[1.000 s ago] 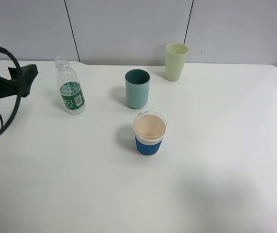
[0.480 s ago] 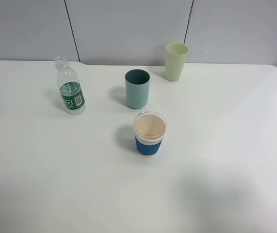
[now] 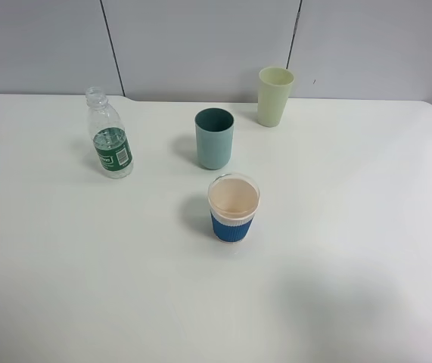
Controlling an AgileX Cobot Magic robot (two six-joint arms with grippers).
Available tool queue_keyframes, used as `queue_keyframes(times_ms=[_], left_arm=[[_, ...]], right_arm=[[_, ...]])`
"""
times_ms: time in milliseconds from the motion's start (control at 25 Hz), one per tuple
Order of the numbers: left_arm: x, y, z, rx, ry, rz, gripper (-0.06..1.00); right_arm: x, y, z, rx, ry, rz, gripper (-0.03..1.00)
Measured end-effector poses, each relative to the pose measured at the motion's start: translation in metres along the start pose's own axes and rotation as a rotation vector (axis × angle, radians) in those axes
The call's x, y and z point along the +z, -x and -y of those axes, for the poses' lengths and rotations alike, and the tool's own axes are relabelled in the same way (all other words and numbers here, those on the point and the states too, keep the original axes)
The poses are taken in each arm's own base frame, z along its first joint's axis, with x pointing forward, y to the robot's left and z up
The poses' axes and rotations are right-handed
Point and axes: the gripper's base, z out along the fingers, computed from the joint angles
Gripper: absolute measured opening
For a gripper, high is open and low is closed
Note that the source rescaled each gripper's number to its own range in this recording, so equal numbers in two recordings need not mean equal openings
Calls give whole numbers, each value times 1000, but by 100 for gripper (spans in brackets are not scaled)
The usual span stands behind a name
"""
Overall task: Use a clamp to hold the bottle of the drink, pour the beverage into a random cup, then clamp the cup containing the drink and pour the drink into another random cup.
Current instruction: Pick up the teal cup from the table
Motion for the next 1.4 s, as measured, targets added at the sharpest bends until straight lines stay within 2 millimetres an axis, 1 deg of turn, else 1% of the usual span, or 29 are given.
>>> queue_keyframes(times_ms=[200,360,440,560,800,1000,1080,1400], left_arm=[[-29,2,0,-4,-1,54,99],[-47,0,-1,-7,0,73,99],[-50,-1,-1,-7,1,61,99],[-50,-4,-1,-8,2,27,99],[-57,-2,-4,24,36,-55,99],[-63,-13,-9,66,90,-186,99],[-68,-16,-11,70,105,-211,99],[-86,-27,-12,19,292,-249,99]], right_arm=[[0,0,0,0,0,0,100],[0,0,0,0,0,0,100],[0,0,0,0,0,0,100],[0,0,0,0,0,0,100],[0,0,0,0,0,0,100],[0,0,0,0,0,0,100],[0,0,0,0,0,0,100],[0,0,0,0,0,0,100]])
